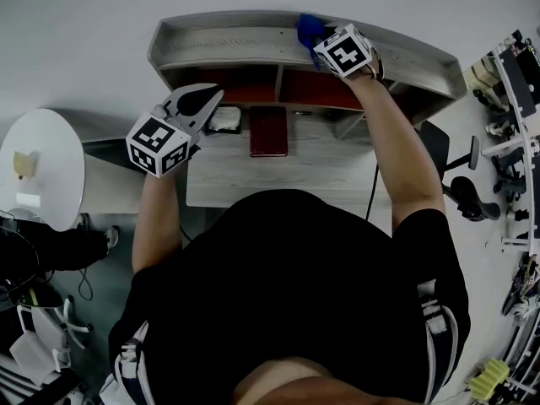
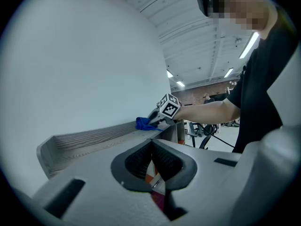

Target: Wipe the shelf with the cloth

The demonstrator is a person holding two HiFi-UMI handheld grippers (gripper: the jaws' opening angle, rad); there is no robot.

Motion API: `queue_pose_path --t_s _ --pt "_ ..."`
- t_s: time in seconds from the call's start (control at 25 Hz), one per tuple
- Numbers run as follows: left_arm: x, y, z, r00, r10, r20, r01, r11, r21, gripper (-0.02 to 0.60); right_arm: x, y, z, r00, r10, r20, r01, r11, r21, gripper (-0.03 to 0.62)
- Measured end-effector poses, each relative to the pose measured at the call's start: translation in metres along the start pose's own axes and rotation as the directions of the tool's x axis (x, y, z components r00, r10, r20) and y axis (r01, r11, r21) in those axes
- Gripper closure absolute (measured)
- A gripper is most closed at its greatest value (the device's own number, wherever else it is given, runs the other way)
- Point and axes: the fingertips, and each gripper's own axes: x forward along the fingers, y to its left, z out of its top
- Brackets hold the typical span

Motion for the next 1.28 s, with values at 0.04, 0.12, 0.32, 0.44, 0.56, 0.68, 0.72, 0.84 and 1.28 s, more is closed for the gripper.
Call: queue_pose_path --t_s 0.04,0.12,0.32,0.44,0.56,0.68,0.72,0.84,1.28 --pt "-0.005 0.002 -0.001 1.0 0.004 -0.001 -0.004 1.0 0.0 0.565 0.003 0.004 0.005 1.0 0.004 0.001 -0.004 1.0 -0.001 0.525" --pt "-0.015 0.007 -0.003 1.0 0.016 -0.002 -0.016 1.0 -0.002 0.565 0.008 0.012 0.015 1.0 0.01 0.005 -0.01 1.0 -0.009 0.525" --pt "-0.043 0.023 -0.01 0.998 0.059 -0.005 -0.059 0.998 -0.015 0.565 0.018 0.034 0.041 0.999 0.037 0.014 -0.036 0.998 -0.043 0.525" --pt "-0.059 0.032 -0.015 0.996 0.084 -0.008 -0.084 0.996 -0.022 0.565 0.028 0.049 0.059 0.998 0.054 0.025 -0.052 0.996 -0.066 0.525" --pt "-0.073 0.039 -0.022 0.994 0.106 -0.015 -0.107 0.994 -0.029 0.565 0.033 0.062 0.075 0.998 0.062 0.03 -0.06 0.994 -0.087 0.525" --pt "-0.087 0.044 -0.025 0.992 0.126 -0.019 -0.127 0.991 -0.036 0.565 0.038 0.076 0.088 0.996 0.079 0.034 -0.075 0.992 -0.1 0.525" --pt "-0.091 0.046 -0.026 0.991 0.132 -0.02 -0.133 0.99 -0.037 0.565 0.04 0.081 0.094 0.996 0.086 0.038 -0.081 0.99 -0.111 0.525" --pt "-0.101 0.049 -0.031 0.989 0.146 -0.027 -0.147 0.988 -0.041 0.565 0.046 0.092 0.107 0.993 0.104 0.05 -0.097 0.987 -0.126 0.525" --pt "-0.142 0.062 -0.05 0.977 0.207 -0.04 -0.21 0.975 -0.072 0.565 0.068 0.133 0.147 0.986 0.149 0.072 -0.137 0.978 -0.155 0.525"
